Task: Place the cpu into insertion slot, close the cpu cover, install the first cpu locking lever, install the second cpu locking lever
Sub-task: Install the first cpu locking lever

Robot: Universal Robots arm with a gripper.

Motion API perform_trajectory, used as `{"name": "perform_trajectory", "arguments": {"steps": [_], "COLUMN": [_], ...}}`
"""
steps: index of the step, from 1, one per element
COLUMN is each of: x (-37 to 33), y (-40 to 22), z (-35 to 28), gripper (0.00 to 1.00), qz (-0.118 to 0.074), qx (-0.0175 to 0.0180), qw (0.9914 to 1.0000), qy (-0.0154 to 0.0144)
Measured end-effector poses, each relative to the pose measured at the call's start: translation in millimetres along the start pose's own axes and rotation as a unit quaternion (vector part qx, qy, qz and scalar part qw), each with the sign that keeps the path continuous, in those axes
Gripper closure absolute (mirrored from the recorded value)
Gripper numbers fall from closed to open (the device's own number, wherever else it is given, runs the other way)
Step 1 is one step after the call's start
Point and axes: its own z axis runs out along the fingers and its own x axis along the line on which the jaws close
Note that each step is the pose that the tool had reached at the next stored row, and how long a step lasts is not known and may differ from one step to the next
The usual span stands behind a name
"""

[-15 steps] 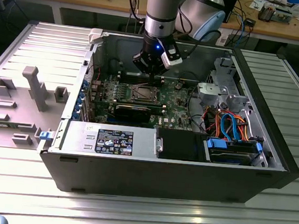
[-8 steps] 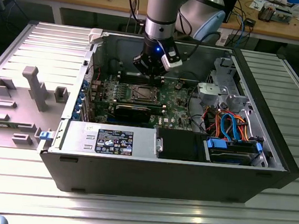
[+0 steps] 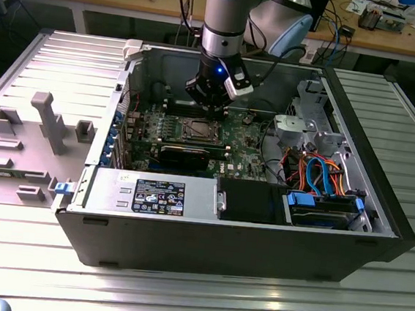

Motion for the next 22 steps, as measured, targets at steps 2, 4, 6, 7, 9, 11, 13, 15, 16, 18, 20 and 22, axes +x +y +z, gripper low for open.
{"name": "perform_trajectory", "arguments": {"steps": [2, 4, 6, 7, 9, 11, 13, 15, 16, 18, 20, 22], "x": [0.0, -0.1, 0.0, 0.0, -0.2, -0.7, -0.8, -1.0, -1.2, -1.4, -1.6, -1.5], "y": [0.0, 0.1, 0.0, 0.0, 0.0, 0.0, -0.1, -0.1, -0.2, -0.2, 0.1, -0.1], "z": [-2.2, -2.5, -2.6, -2.5, -1.8, -0.5, 0.7, 2.4, 3.3, 5.0, 6.2, 6.8], "gripper": [0.89, 0.89, 0.89, 0.89, 0.89, 0.89, 0.89, 0.89, 0.89, 0.89, 0.89, 0.89], "qz": [0.000, 0.000, 0.000, 0.000, 0.000, 0.000, 0.000, 0.000, 0.000, 0.000, 0.000, 0.000], "qx": [0.0000, -0.0001, 0.0001, 0.0002, 0.0034, 0.0096, 0.0114, 0.0125, 0.0132, 0.0138, 0.0134, 0.0139], "qw": [1.00000, 1.00000, 1.00000, 1.00000, 0.99999, 0.99995, 0.99993, 0.99992, 0.99991, 0.99990, 0.99990, 0.99989], "qy": [-0.0001, -0.0001, 0.0000, 0.0001, 0.0004, 0.0018, 0.0025, 0.0033, 0.0037, 0.0040, 0.0038, 0.0041]}}
